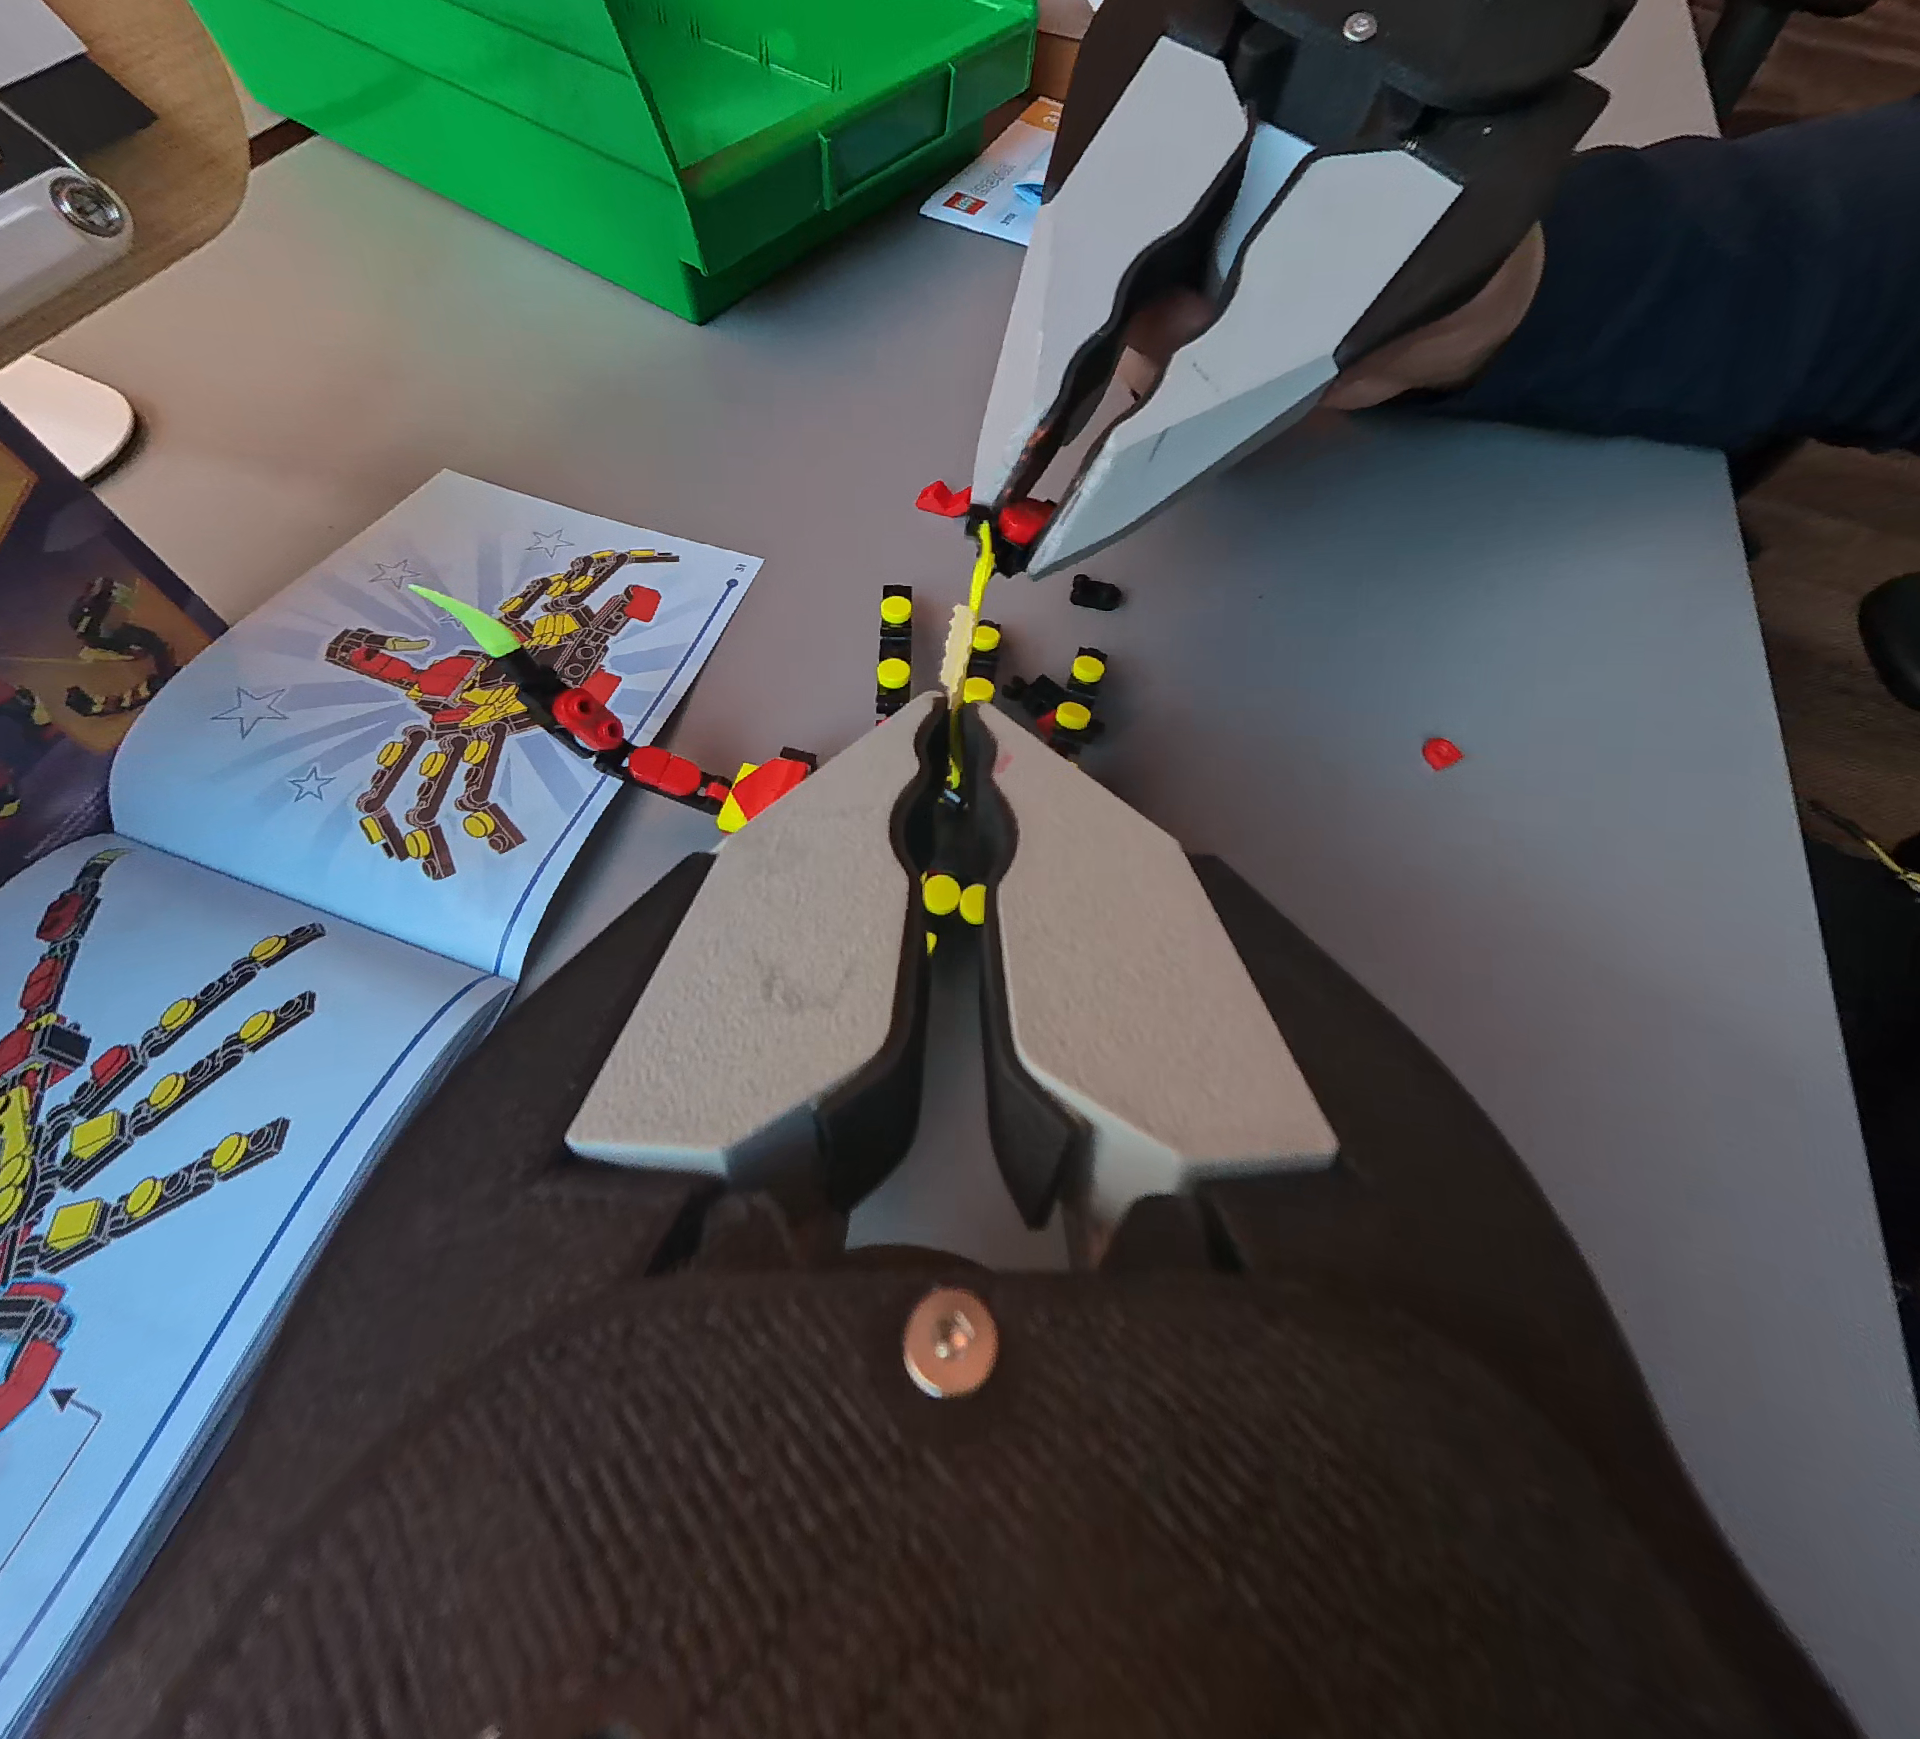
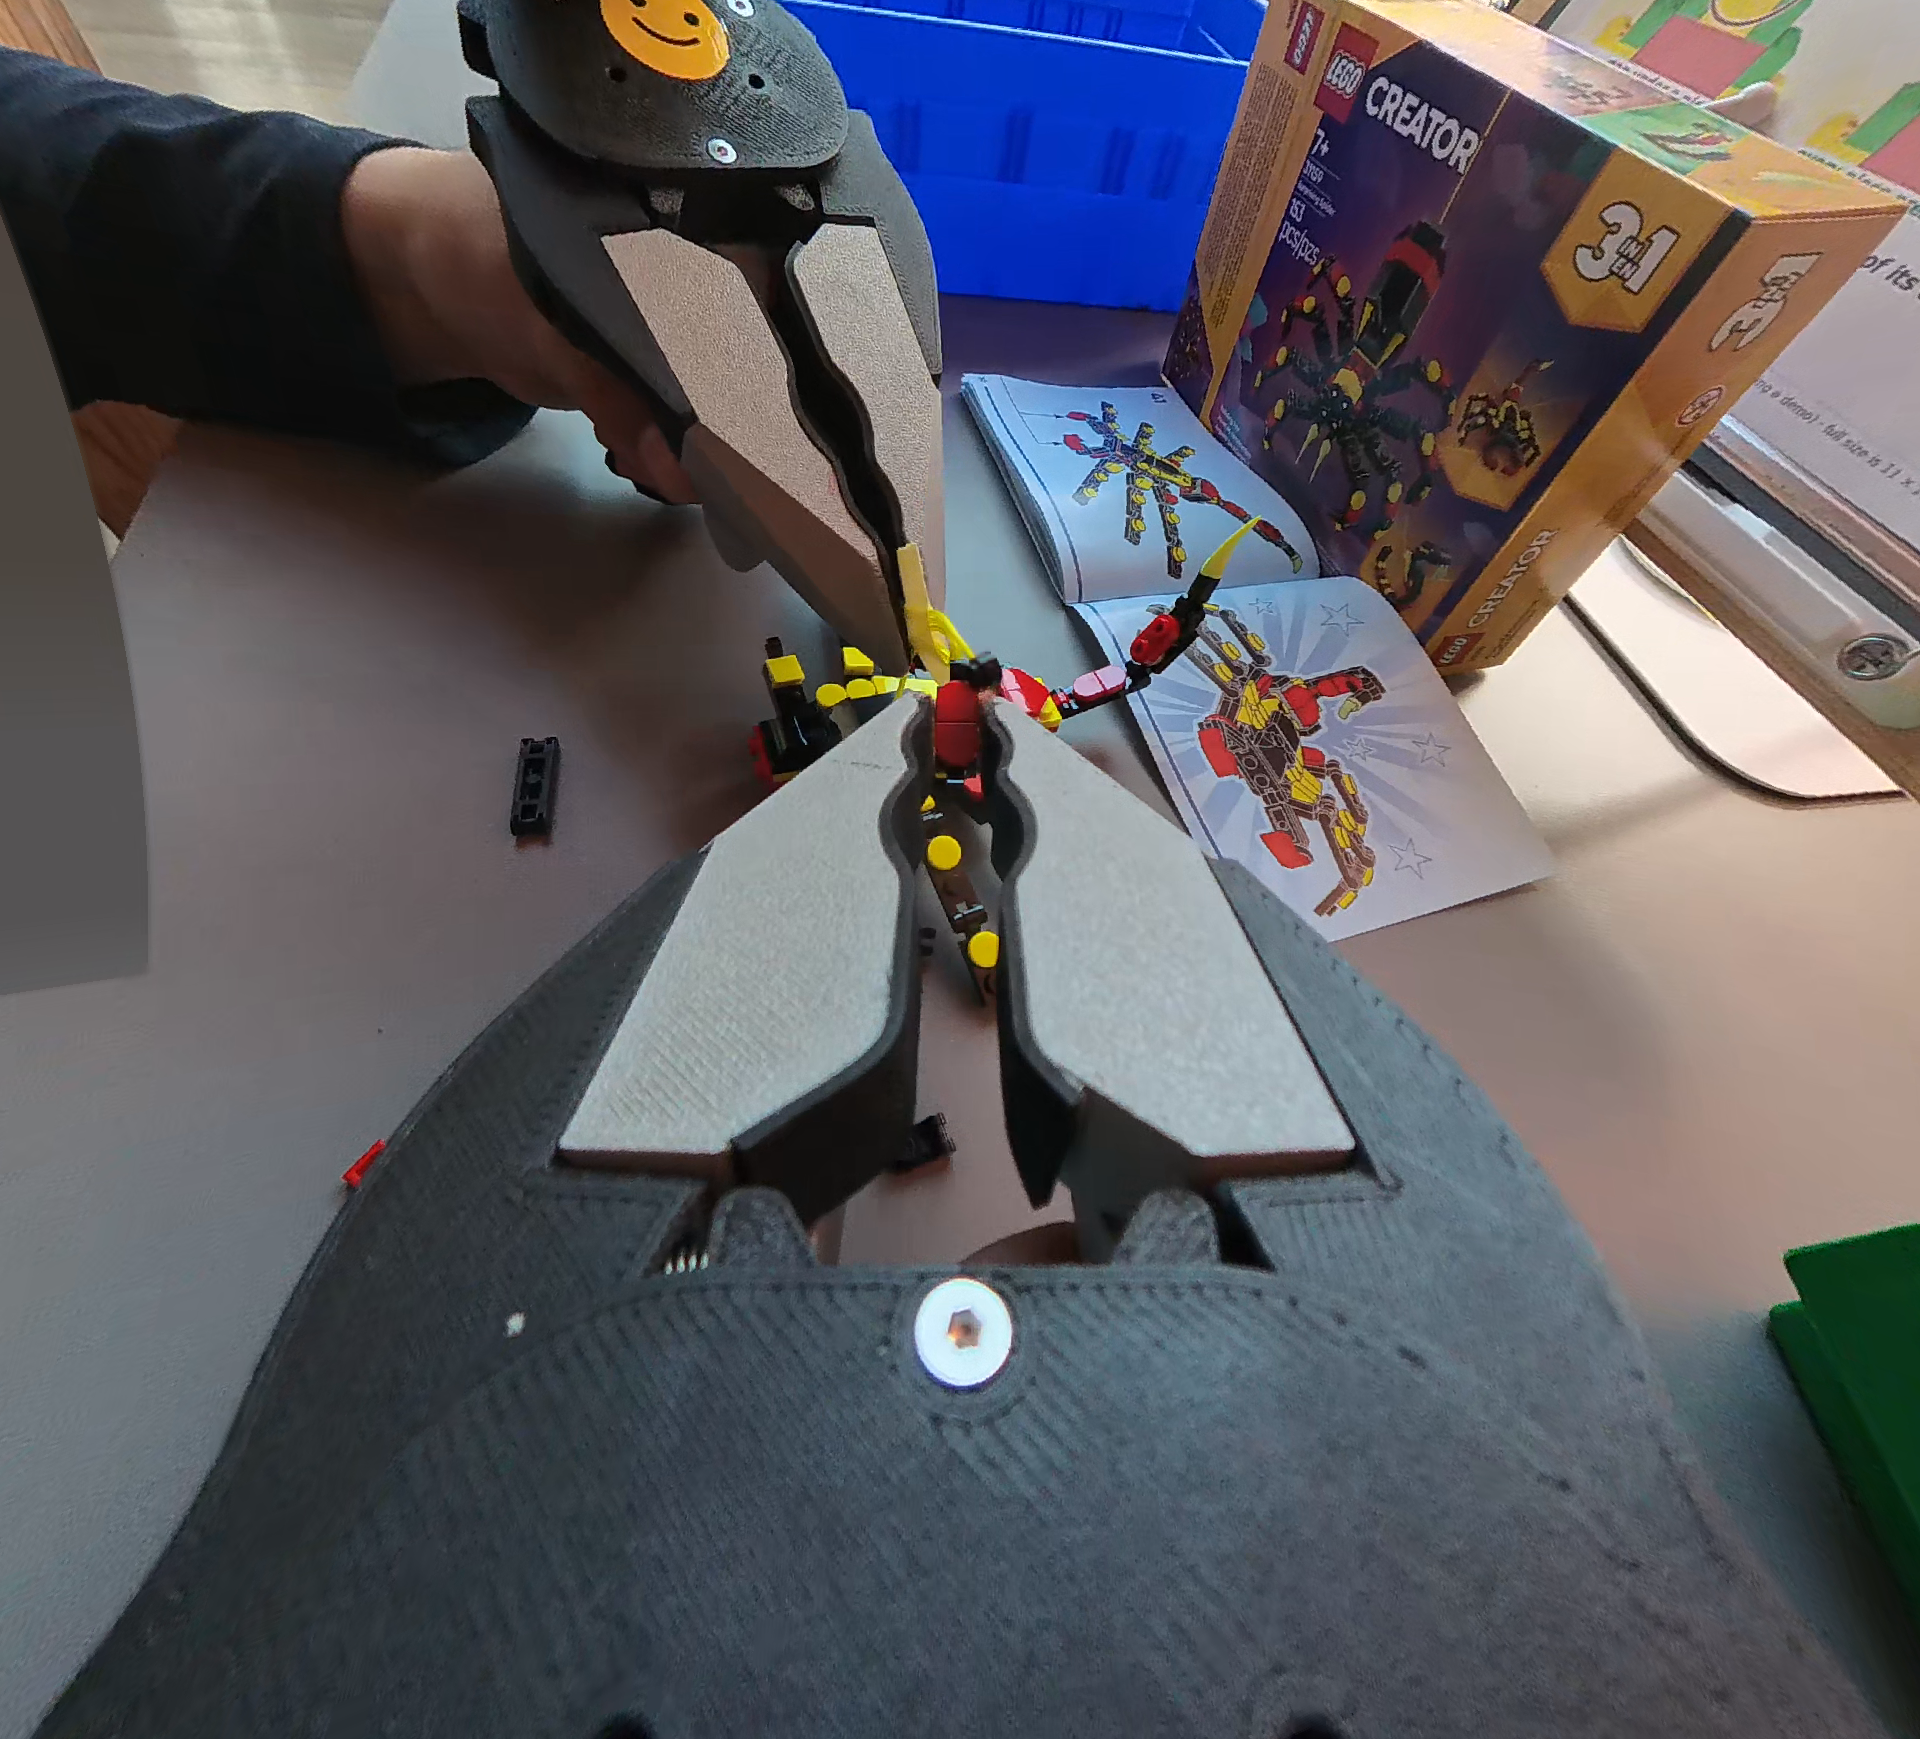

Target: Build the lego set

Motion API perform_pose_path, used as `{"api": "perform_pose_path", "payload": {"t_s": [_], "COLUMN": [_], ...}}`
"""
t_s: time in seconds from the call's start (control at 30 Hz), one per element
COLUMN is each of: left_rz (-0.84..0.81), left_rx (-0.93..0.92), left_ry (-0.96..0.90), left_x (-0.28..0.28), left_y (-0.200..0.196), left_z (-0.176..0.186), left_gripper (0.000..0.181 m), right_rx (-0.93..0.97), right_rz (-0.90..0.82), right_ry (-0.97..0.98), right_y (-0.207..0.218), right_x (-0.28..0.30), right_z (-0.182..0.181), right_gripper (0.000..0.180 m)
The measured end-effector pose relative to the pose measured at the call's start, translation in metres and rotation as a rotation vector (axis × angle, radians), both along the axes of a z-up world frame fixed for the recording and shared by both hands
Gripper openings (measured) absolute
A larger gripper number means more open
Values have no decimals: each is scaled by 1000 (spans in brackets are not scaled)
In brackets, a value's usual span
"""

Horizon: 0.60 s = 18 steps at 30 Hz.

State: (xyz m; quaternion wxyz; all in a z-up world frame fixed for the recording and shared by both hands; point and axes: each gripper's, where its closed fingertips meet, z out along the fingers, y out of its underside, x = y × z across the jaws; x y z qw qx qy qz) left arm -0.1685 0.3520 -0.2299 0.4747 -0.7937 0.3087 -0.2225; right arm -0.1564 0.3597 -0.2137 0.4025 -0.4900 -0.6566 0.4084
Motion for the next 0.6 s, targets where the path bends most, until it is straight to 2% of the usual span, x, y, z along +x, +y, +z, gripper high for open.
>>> {"api": "perform_pose_path", "payload": {"t_s": [0.6], "left_rz": [-16], "left_rx": [-2], "left_ry": [-6], "left_x": [3], "left_y": [-2], "left_z": [0], "left_gripper": [0], "right_rx": [-11], "right_rz": [14], "right_ry": [-2], "right_y": [-4], "right_x": [0], "right_z": [-1], "right_gripper": [4]}}
